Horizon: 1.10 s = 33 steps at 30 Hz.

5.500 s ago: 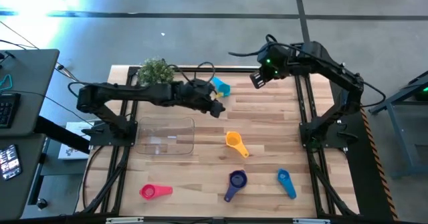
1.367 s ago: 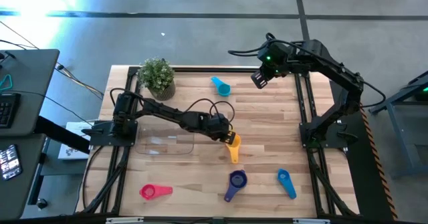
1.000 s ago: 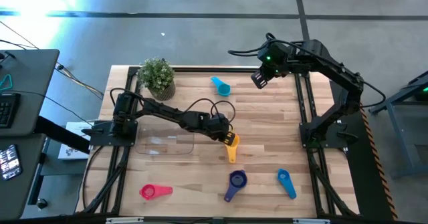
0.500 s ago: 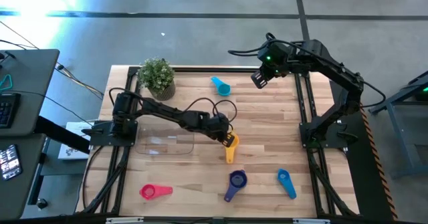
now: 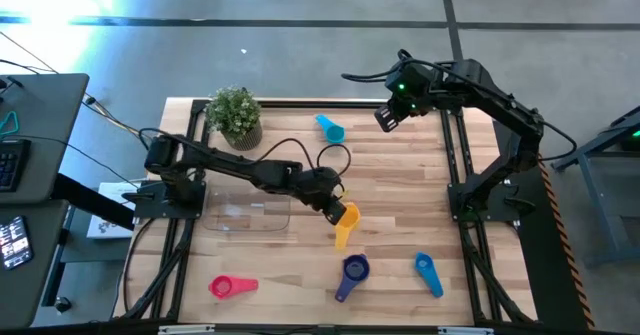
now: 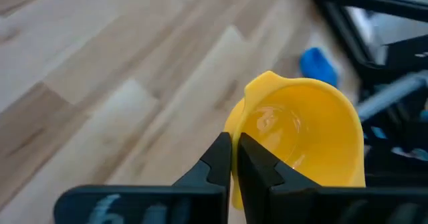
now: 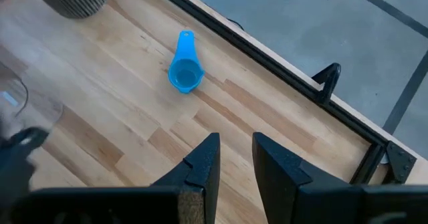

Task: Nest measuring cups in basket
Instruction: Stack the yellow measuring cup on top of the purple measuring cup

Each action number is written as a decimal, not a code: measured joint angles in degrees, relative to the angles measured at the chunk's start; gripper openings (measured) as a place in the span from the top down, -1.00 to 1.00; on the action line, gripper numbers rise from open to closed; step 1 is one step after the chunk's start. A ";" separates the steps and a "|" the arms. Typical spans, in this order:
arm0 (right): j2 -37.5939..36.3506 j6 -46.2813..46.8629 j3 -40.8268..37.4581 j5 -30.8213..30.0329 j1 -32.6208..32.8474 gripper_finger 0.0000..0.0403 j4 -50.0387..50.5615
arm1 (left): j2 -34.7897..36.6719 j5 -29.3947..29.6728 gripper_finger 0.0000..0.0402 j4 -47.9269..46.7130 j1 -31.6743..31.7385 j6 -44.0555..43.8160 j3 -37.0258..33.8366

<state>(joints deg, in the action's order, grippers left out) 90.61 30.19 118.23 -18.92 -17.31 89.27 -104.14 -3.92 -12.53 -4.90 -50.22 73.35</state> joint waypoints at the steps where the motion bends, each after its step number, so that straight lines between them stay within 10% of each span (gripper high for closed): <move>1: -0.02 0.56 0.00 -0.08 -0.15 0.61 -0.04 | 0.54 -0.27 0.97 0.05 -0.44 0.00 0.02; 33: 0.15 8.40 0.00 -4.65 -1.46 0.61 -0.39 | 1.50 4.50 0.96 -12.06 -10.26 1.86 12.14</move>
<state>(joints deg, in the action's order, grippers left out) 90.76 38.59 118.24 -23.57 -18.77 88.88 -102.64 0.59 -24.59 -15.17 -48.36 85.49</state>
